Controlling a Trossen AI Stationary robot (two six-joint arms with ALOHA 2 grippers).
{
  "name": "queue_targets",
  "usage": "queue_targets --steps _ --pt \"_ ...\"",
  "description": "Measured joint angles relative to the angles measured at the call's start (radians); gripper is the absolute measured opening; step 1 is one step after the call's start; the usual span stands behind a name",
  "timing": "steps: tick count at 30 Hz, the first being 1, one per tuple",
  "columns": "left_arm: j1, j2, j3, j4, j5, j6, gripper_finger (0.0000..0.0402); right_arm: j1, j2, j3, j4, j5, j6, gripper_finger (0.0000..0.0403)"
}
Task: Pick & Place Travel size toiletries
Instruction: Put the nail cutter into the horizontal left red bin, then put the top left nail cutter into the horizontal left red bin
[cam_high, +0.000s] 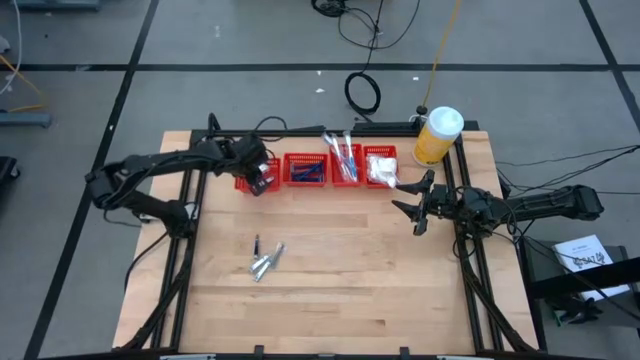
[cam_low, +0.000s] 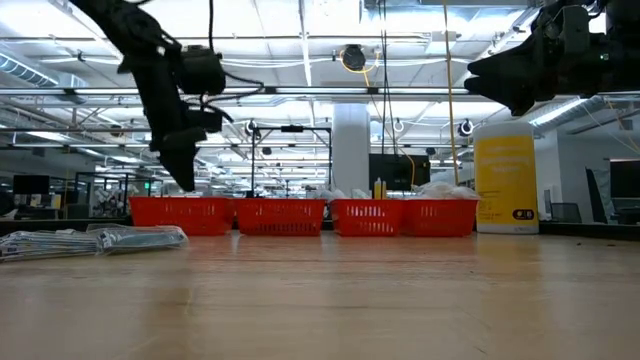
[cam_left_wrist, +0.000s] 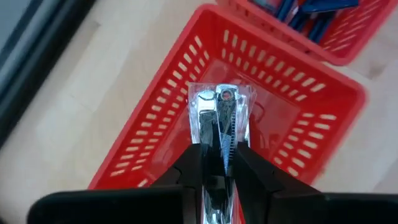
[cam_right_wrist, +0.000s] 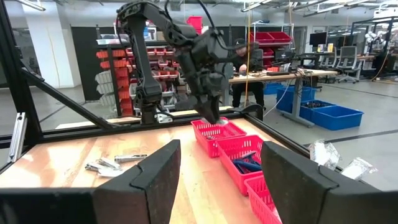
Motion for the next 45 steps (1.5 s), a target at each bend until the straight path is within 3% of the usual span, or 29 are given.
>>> queue_targets --steps 7,16,22,27,34,40,45 --pt "0.009 0.063 -0.011 0.015 0.03 -0.022 0.007 0.0 0.0 0.0 0.0 0.0 0.0 0.0212" --pt "0.009 0.062 -0.008 0.006 -0.021 -0.029 0.0211 0.0 0.0 0.0 0.0 0.0 0.0 0.0212" --pt "-0.015 0.062 0.106 -0.249 -0.022 -0.083 0.027 0.0 0.0 0.0 0.0 0.0 -0.001 0.0212" --pt "-0.125 0.061 0.218 -0.463 -0.024 -0.254 0.0279 0.0 0.0 0.0 0.0 0.0 -0.004 0.0212" --pt "-0.423 0.061 0.207 -0.499 0.078 -0.502 0.0261 0.0 0.0 0.0 0.0 0.0 -0.005 0.0212" --pt "-0.676 0.061 0.159 -0.492 0.059 -0.987 0.0246 0.0 0.0 0.0 0.001 0.0 -0.005 0.0212" --pt "-0.815 0.061 0.095 -0.357 0.036 -1.406 0.0236 0.0 0.0 0.0 0.011 0.0 -0.005 0.0212"
